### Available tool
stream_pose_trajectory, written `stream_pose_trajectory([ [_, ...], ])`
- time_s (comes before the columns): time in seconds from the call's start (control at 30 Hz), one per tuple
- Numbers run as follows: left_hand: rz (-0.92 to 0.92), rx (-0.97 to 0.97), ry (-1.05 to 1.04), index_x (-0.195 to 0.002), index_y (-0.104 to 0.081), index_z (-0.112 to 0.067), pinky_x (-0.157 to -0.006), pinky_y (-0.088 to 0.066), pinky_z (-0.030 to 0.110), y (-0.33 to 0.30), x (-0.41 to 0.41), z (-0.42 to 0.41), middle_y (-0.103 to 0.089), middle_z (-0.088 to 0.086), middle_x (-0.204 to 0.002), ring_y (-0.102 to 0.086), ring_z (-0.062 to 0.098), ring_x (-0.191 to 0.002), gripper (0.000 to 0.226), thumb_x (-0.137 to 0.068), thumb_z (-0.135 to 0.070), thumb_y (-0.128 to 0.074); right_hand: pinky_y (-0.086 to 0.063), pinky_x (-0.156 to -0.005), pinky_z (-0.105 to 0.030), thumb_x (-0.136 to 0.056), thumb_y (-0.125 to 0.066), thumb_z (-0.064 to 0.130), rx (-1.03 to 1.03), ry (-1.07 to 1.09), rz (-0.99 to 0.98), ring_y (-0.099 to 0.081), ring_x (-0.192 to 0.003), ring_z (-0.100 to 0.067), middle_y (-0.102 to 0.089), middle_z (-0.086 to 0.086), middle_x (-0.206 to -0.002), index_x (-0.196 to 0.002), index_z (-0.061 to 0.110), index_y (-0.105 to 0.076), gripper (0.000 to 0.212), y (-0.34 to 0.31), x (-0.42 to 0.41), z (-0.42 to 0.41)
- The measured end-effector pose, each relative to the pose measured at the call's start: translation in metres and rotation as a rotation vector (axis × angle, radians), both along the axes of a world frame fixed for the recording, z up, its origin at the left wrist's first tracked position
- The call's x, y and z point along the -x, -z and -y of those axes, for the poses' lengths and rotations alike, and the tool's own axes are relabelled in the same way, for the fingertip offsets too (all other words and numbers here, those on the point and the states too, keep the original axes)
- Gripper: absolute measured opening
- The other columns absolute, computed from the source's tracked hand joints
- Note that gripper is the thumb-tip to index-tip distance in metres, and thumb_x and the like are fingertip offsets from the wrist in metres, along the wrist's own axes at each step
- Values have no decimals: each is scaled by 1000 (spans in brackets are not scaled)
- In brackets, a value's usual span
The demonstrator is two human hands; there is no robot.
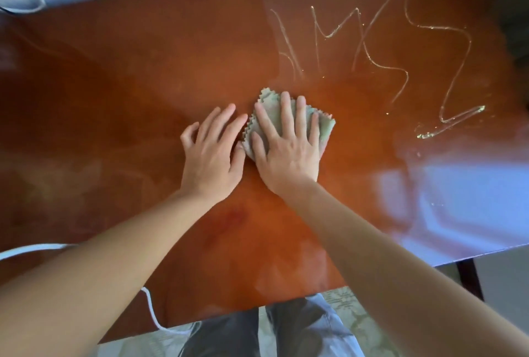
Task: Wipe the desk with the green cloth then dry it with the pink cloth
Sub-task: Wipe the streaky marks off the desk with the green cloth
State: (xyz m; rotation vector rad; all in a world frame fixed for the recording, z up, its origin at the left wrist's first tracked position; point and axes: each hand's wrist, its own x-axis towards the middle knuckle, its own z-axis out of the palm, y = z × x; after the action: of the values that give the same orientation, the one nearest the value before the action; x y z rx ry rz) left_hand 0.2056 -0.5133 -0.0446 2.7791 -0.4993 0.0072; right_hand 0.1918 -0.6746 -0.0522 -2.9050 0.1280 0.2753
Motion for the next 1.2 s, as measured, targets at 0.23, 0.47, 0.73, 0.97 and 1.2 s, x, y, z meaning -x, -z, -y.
stream_pose_trajectory([
  [0.23, -84, -93, -106, -153, -42, -21, -120, -13, 58, -3, -66, 6, -31, 5, -165, -20, 27, -155, 55, -101, -38, -38, 11, -124, -43, -102, -15, 64, 12, 44, -9, 6, -158, -26, -1, 1, -173, -160, 49, -12, 60, 1, -41, 71],
  [0.47, -87, -155, -184, -158, -32, -23, -122, -9, 57, 7, -85, 18, -22, 2, -169, -12, 25, -157, 56, -105, -42, -30, 7, -126, -53, -102, -12, 59, 2, 222, -39, 11, -158, -29, 4, -2, -173, -161, 48, -7, 60, -4, -78, 71],
  [0.73, -9, -109, -197, -154, -40, -22, -122, -13, 55, 15, -83, 16, -31, 2, -166, -19, 24, -156, 51, -106, -33, -29, 2, -127, -51, -104, -11, 61, 19, -230, -7, 4, -159, -28, -5, -3, -173, -161, 44, -15, 59, 0, -53, 30],
  [0.97, 18, -66, -224, -155, -39, -18, -123, -13, 56, 18, -84, 19, -35, 3, -164, -23, 25, -155, 52, -105, -32, -32, 9, -127, -45, -105, -11, 60, 62, 22, -16, 10, -158, -23, 3, 2, -173, -164, 30, 3, 68, -1, -102, 96],
  [1.2, 36, -66, -235, -151, -44, -15, -123, -16, 56, 18, -83, 20, -38, 5, -162, -26, 25, -154, 51, -105, -33, -32, -5, -127, -52, -107, -23, 50, 29, -406, 17, -7, -158, -30, -17, -5, -171, -163, 21, -22, 63, -1, -28, 35],
])
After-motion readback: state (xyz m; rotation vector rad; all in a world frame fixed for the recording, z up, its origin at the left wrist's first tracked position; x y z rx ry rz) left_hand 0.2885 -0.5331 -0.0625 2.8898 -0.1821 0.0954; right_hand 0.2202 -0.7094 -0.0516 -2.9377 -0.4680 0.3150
